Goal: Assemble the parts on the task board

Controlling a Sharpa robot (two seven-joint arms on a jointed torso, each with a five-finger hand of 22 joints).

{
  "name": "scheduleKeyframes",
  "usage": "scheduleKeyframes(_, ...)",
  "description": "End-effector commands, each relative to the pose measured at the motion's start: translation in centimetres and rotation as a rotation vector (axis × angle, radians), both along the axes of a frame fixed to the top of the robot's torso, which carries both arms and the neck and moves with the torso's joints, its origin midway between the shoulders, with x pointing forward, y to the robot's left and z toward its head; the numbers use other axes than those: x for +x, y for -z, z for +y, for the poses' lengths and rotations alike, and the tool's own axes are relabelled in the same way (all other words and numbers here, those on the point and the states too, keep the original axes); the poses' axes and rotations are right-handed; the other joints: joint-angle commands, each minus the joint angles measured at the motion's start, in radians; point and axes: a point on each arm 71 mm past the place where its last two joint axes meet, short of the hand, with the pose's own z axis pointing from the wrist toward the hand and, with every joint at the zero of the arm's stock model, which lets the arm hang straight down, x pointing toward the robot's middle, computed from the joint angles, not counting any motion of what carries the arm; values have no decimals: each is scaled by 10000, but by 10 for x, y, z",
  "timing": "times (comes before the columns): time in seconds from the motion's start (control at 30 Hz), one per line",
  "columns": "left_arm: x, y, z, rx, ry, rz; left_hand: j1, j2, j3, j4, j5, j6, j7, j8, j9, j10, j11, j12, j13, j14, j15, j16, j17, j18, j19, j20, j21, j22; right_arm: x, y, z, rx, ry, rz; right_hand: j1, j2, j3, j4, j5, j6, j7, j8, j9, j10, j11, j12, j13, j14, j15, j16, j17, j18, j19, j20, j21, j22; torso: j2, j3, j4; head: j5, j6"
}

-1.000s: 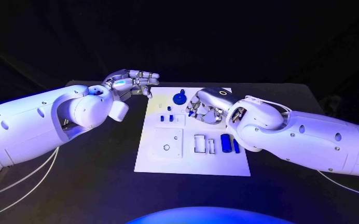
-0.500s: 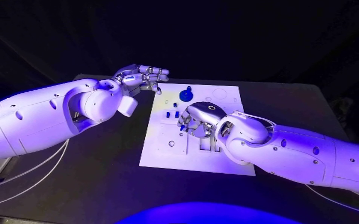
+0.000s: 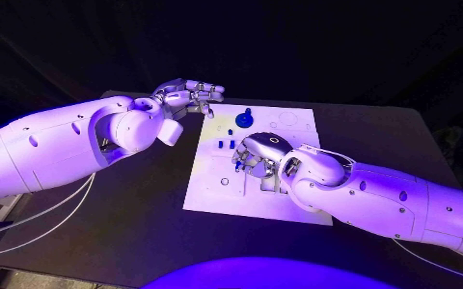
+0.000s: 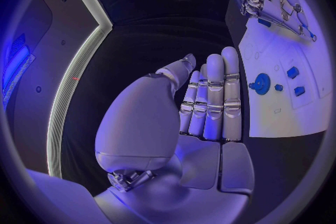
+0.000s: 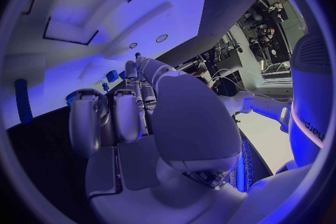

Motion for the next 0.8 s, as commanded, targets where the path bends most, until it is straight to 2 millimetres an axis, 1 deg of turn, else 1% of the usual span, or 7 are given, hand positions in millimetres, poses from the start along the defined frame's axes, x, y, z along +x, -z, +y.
scheduleKeyframes(0.03, 0, -2, -3, -81, 176, -82, 55, 19, -10, -47, -3, -82, -3, 55, -9, -93, 9, 34, 4, -65, 31, -41, -10, 119, -69, 8, -57, -9, -2, 3, 3, -275, -326, 95, -121, -14, 42, 3, 48, 24, 36, 43, 13, 71, -78, -39, 10, 351, 21, 30, 12, -77, 102, 33, 45, 1724, 4, 4, 1, 20, -19)
scheduleKeyframes(0.33, 0, -2, -3, -72, 208, -66, 55, 19, -10, -47, -3, -82, -3, 55, -9, -93, 9, 34, 4, -65, 31, -41, -10, 119, -69, 8, -57, -9, -1, 5, 4, -405, -294, 104, -121, -14, 42, 3, 48, 24, 36, 43, 13, 71, -78, -39, 10, 351, 21, 30, 12, -77, 102, 33, 45, 1724, -5, 4, 5, 52, -46)
scheduleKeyframes(0.53, 0, -2, -4, -72, 251, -54, 53, 20, -23, -52, -4, -84, -3, 63, -11, -100, 9, 50, 6, -70, 33, -41, -22, 120, -74, 11, -64, -12, 2, 7, 2, -529, -182, 96, -121, -14, 42, 3, 48, 24, 36, 43, 13, 71, -78, -39, 10, 351, 21, 30, 12, -77, 102, 33, 45, 1724, -3, 0, -3, 46, -59)
scheduleKeyframes(0.8, -1, -2, -4, -62, 326, -58, 47, 16, -32, -53, -4, -88, -2, 65, -13, -107, 11, 55, 6, -73, 35, -41, -28, 120, -77, 14, -67, -14, 4, 9, 0, -726, -103, 114, -157, -15, 48, -8, 47, 31, 34, 45, 18, 79, -80, -44, 14, 350, 22, 30, 10, -78, 104, 34, 50, 1728, -5, 0, 3, 46, -75)
